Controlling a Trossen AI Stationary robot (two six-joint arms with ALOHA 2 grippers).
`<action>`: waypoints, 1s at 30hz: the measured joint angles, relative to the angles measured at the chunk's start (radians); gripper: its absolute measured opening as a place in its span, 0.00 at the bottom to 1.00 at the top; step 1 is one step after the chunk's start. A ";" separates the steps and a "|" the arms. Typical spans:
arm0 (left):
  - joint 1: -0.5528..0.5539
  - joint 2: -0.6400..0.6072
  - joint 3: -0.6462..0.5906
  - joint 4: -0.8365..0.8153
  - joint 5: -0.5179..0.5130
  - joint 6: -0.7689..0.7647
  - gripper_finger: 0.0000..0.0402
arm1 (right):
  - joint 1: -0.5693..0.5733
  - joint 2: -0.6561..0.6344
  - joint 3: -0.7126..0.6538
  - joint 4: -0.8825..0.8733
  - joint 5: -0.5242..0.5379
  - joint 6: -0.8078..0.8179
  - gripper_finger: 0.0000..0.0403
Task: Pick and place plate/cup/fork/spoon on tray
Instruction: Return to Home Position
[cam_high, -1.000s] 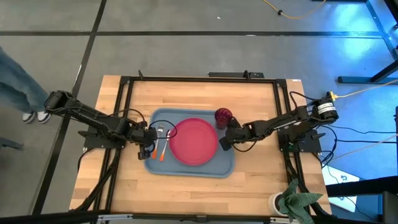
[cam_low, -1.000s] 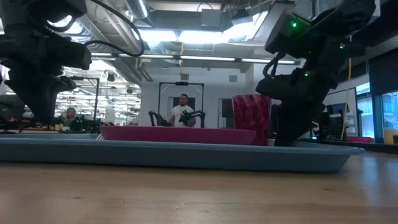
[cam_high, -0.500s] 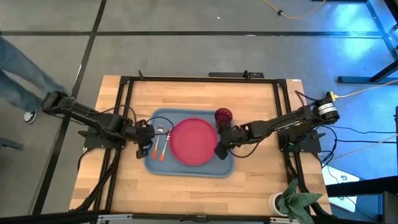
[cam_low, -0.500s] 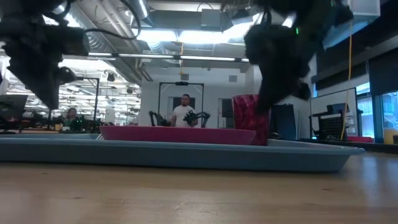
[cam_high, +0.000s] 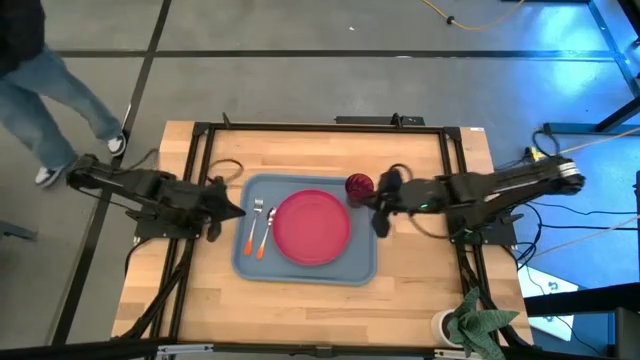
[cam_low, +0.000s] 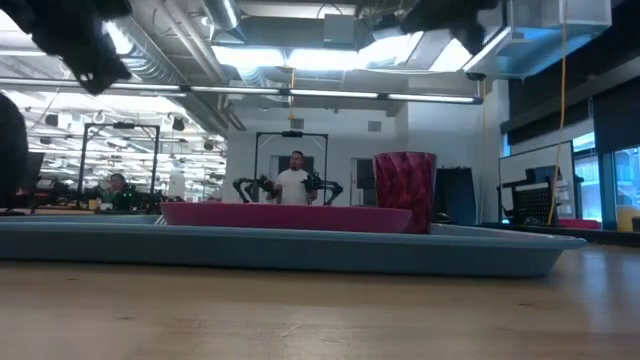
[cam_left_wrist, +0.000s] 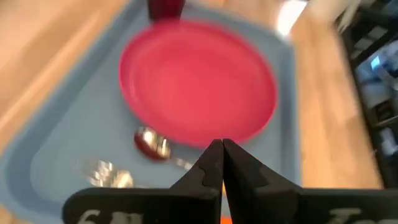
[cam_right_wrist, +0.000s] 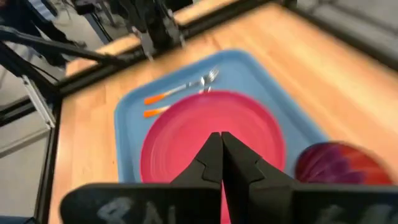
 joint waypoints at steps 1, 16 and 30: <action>0.000 -0.034 0.000 0.006 -0.004 0.014 0.00 | 0.000 -0.037 -0.015 0.003 0.007 -0.015 0.00; 0.000 -0.440 -0.074 0.064 -0.112 0.091 0.00 | -0.001 -0.511 -0.412 0.364 0.011 -0.146 0.00; 0.000 -0.512 -0.190 0.270 -0.086 0.161 0.00 | -0.001 -0.749 -0.670 0.524 -0.044 -0.139 0.00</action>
